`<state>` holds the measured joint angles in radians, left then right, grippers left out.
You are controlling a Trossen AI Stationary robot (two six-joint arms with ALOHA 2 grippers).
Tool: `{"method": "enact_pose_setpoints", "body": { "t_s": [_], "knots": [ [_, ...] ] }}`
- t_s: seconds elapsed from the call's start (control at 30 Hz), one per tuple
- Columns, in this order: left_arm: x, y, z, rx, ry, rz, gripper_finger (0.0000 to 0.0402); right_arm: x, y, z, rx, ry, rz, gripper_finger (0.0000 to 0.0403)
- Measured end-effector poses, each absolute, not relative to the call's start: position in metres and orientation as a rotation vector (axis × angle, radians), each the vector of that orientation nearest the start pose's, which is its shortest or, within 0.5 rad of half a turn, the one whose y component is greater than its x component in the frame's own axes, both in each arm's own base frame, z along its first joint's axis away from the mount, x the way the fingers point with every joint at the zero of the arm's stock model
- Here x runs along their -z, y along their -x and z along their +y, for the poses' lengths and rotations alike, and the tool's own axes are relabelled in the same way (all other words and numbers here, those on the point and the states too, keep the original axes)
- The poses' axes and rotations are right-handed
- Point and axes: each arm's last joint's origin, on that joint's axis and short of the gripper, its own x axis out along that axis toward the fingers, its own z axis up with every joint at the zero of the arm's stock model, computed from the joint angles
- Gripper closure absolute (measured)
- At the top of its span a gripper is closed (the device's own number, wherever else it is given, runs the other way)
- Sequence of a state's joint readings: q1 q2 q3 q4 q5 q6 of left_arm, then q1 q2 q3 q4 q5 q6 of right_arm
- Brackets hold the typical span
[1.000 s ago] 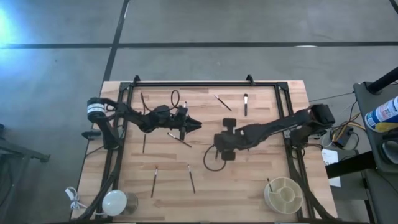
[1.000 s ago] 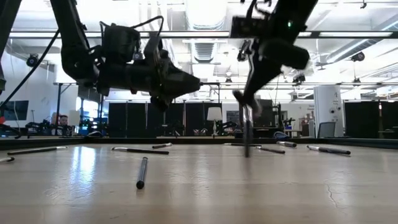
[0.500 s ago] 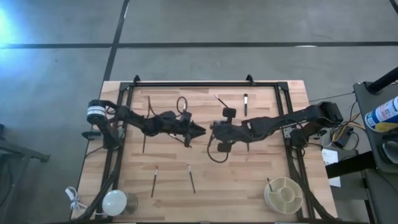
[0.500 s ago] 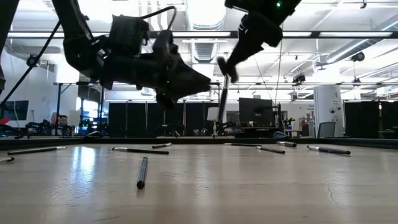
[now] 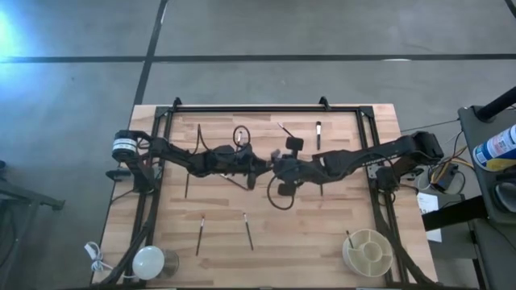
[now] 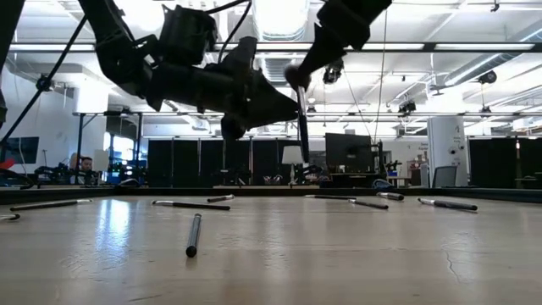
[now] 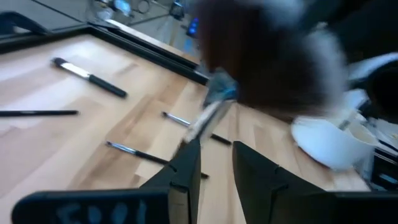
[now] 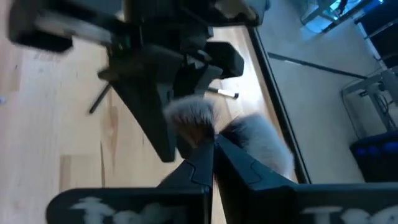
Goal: Put items in baskets/containers
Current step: Put the black highlighter brush into the white organizer
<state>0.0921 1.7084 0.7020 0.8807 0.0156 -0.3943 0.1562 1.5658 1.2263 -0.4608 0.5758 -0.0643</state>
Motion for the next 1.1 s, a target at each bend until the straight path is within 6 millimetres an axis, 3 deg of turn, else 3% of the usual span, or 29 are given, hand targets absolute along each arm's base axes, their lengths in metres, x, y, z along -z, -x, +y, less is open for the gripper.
{"method": "enact_pose_setpoints", "body": {
  "t_s": [0.43,0.9,1.1],
  "knots": [
    [-0.19,-0.336,0.031,-0.115,0.363,0.009,0.0316,-0.293,-0.337,0.037,0.376,0.34,0.698,0.0395],
    [-0.2,-0.336,0.031,-0.098,0.316,-0.083,0.0318,-0.294,-0.339,0.037,0.377,0.329,0.678,0.0395],
    [-0.199,-0.336,0.031,-0.095,0.314,-0.081,0.037,-0.294,-0.339,0.038,0.377,0.309,0.675,0.0394]
  ]
}}
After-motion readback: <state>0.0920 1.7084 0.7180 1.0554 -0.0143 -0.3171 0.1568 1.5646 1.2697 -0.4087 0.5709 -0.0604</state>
